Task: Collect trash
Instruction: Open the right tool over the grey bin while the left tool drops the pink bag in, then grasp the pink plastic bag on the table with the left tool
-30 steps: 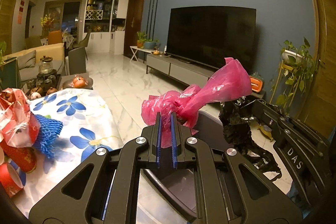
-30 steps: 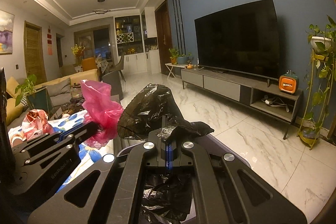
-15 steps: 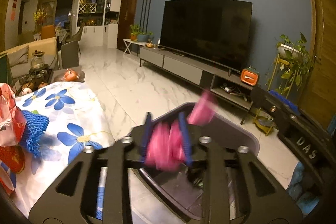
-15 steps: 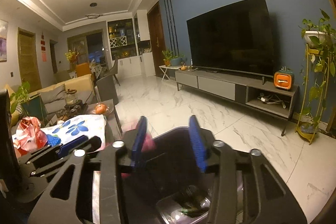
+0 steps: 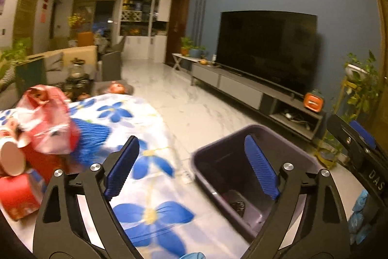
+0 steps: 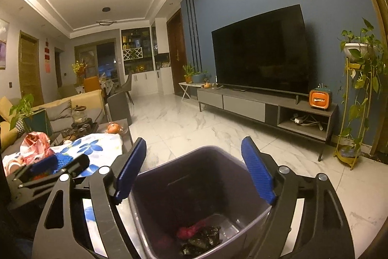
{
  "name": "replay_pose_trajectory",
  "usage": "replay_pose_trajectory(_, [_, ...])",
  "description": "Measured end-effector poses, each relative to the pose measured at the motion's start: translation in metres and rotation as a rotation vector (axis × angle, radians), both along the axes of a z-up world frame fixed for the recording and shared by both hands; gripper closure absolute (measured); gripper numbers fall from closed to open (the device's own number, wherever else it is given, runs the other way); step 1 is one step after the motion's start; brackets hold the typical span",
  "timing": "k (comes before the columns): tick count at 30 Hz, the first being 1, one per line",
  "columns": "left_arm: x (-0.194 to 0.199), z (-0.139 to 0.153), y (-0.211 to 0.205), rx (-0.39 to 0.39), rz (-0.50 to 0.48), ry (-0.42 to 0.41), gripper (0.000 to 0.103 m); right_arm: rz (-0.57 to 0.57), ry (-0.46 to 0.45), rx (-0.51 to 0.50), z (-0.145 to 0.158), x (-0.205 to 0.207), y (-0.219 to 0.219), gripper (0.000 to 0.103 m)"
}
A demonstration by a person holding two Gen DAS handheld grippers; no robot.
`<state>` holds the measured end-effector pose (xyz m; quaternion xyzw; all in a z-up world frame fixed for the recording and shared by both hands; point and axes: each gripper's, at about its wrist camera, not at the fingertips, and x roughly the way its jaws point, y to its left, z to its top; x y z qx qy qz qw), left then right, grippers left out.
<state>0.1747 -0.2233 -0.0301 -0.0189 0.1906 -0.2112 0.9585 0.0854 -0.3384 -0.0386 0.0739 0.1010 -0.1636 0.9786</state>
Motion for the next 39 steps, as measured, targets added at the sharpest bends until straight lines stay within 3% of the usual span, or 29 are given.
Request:
replay_pose_trajectory(10, [-0.026,0.011,0.053,0.017,0.157,-0.032,0.011,0.048,0.038,0.017,-0.004,-0.004,0.029,0.02])
replay_pose_trajectory(26, [-0.056,0.013,0.133,0.015,0.294,-0.039,0.011,0.14,0.055,0.015,-0.001,-0.006,0.088,0.02])
replay_pose_trajectory(39, [-0.061,-0.013,0.265,0.057,0.615,-0.045,0.011,0.271,0.057,0.007,-0.006,0.01,0.165,0.02])
